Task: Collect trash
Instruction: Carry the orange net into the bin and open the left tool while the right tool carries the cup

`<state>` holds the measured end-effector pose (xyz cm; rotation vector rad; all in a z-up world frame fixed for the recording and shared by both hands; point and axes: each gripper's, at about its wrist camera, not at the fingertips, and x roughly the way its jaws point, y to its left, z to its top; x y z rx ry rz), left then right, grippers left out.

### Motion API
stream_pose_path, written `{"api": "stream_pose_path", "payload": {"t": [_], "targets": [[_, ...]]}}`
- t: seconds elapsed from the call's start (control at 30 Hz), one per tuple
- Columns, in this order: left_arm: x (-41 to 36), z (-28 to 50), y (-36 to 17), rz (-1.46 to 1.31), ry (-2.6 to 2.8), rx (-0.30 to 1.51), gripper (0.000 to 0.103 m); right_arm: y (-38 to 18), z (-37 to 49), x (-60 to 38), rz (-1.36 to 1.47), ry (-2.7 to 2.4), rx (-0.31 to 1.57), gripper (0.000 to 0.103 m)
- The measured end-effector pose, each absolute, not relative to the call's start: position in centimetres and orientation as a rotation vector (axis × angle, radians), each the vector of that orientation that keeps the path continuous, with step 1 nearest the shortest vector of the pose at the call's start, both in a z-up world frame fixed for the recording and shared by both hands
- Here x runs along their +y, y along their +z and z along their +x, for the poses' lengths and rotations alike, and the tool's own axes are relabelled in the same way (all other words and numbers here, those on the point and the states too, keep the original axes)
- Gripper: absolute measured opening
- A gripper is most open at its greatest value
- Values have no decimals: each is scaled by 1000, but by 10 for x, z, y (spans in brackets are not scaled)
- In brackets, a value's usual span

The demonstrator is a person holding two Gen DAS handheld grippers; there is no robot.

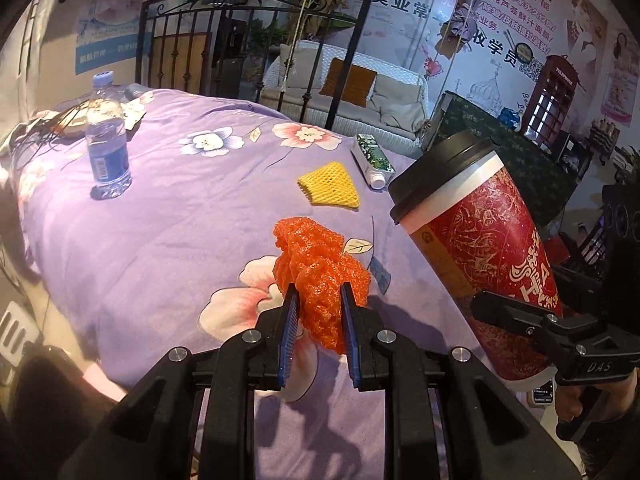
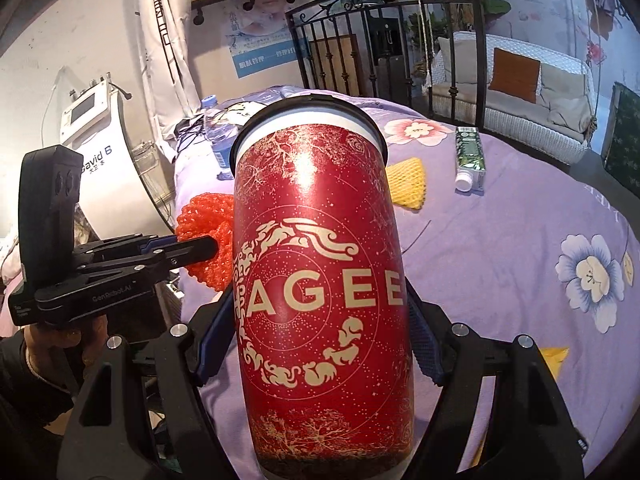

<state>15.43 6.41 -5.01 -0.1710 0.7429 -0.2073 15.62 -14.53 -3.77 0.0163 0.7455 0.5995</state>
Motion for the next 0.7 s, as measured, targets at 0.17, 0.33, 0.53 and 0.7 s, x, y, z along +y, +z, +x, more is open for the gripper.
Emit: {"api": "stream_pose_path", "payload": {"t": [0.17, 0.33, 0.53, 0.7], "targets": [[90, 129, -55, -186, -135, 754, 20, -46, 133, -115, 25, 643, 734, 75], [118, 106, -61, -227, -46, 774, 20, -55, 123, -93, 66, 691, 737, 75], [154, 74, -73, -285, 67, 800, 20, -64, 114, -71, 82, 716, 747, 75], [184, 51, -91, -339, 161, 849, 20, -65, 104, -57, 73, 731, 744, 75]]}}
